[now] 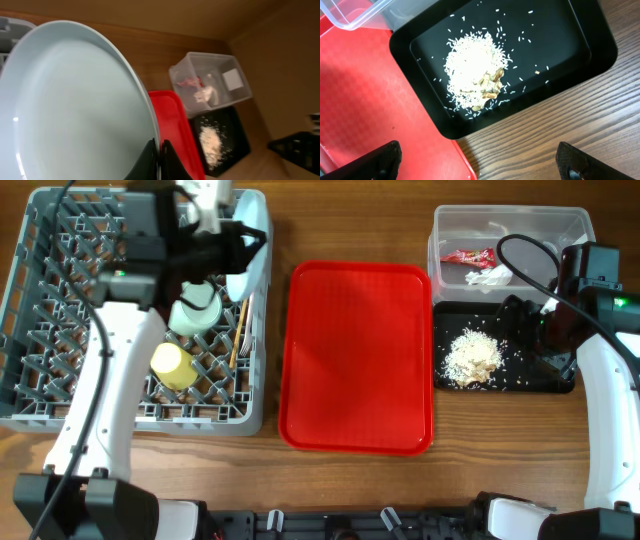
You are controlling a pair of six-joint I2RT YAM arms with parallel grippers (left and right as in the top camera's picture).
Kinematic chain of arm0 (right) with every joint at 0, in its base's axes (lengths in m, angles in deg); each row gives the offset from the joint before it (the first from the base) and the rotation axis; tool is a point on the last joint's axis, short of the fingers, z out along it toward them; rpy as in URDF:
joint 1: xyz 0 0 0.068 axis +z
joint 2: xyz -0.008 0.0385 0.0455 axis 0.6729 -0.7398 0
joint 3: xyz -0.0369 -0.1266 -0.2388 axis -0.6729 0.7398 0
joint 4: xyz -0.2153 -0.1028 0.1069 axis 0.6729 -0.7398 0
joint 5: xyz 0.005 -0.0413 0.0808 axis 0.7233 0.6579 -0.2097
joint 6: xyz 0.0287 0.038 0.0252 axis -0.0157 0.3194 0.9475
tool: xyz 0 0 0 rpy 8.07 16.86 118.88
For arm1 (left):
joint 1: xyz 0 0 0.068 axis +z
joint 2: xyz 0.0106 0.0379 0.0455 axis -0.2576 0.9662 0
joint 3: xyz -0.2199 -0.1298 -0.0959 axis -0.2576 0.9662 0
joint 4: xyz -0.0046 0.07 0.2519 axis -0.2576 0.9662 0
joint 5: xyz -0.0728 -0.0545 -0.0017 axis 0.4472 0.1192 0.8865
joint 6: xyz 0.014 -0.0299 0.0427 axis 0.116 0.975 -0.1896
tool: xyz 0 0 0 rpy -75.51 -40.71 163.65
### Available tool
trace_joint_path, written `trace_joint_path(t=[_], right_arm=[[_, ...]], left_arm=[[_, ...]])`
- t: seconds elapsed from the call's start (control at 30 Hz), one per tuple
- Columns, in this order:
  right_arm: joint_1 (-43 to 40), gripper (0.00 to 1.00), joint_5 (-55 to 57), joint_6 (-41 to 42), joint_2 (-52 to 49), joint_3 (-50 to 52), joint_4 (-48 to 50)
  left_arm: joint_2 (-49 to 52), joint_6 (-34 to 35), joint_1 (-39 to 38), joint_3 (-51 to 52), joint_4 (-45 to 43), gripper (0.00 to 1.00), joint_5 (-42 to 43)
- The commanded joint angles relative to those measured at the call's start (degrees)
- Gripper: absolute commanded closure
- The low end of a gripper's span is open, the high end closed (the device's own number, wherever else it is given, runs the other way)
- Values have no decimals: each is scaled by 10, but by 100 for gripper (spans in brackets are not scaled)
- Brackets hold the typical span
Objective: Sort waste into correct bins and load items into the dishwasher rack
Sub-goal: 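Lift the plate and stand it upright in the rack's right side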
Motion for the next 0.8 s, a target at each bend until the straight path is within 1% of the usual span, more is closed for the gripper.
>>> trace_joint_path(t=[0.0, 0.1, 0.23, 0.33, 0.37, 0.4, 0.43, 0.47, 0.5, 0.57, 0.63, 0.7, 0.77], right_arm=[[-2, 0, -5, -6, 5, -8, -1], [-2, 0, -5, -6, 5, -8, -1], [-2, 0, -5, -6, 5, -8, -1], [-2, 0, -5, -6, 5, -8, -1], [-2, 0, -5, -6, 5, -8, -1], [-2, 0, -5, -6, 5, -8, -1], [-2, 0, -5, -6, 5, -8, 0], [-2, 0, -5, -6, 5, -8, 1], [-2, 0, -5, -6, 5, -8, 3], [-2, 0, -7, -6, 5, -8, 11], [-2, 0, -41, -35, 5, -8, 22], [-1, 0, -106, -85, 5, -8, 38], [7, 0, -170, -132, 5, -8, 58]], left_arm=[[37, 12, 38, 0, -1, 96, 141], [65, 12, 55, 0, -2, 96, 172], [98, 20, 64, 0, -2, 96, 175], [107, 21, 74, 0, -1, 96, 126], [107, 21, 77, 0, 1, 82, 110], [107, 21, 82, 0, 1, 53, 97], [106, 21, 86, 0, -2, 16, 97], [105, 21, 91, 0, -4, 3, 96], [103, 21, 96, 0, -4, 0, 96], [97, 21, 107, 0, -2, 0, 96], [87, 21, 120, 0, 1, 0, 89], [73, 21, 126, 0, 9, 0, 57], [56, 20, 126, 0, 32, 0, -3]])
